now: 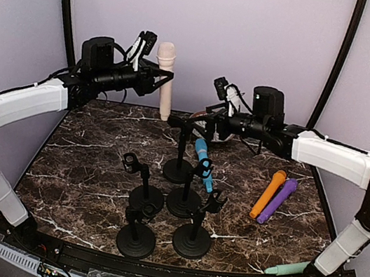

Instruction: Remove the microphone from the stand

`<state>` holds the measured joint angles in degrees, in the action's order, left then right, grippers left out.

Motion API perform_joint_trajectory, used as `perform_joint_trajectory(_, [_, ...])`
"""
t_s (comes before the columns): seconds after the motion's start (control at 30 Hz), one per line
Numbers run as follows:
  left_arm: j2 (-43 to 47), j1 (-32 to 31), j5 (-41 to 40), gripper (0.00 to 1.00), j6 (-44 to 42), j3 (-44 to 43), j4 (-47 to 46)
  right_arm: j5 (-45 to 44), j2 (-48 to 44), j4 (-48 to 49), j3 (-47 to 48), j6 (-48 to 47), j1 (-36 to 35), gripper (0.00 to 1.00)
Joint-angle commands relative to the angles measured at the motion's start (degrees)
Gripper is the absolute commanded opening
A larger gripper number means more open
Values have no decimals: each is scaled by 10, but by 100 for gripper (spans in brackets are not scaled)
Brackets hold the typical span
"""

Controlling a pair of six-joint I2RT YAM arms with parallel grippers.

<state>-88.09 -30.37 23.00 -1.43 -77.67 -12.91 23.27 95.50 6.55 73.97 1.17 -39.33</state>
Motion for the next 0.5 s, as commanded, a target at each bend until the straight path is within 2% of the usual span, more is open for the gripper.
perform_joint_trajectory(0.0, [11,-27,63,24,115,-32,0,64,-79,46,-12,34,3,99])
perform_joint_trajectory(0.17, [2,-70,97,24,181,-33,-40,132,-106,46,-12,69,1,96])
perform_joint_trajectory(0.47, [-26,-132,109,25,208,-53,-74,141,-88,-19,11,55,-16,81])
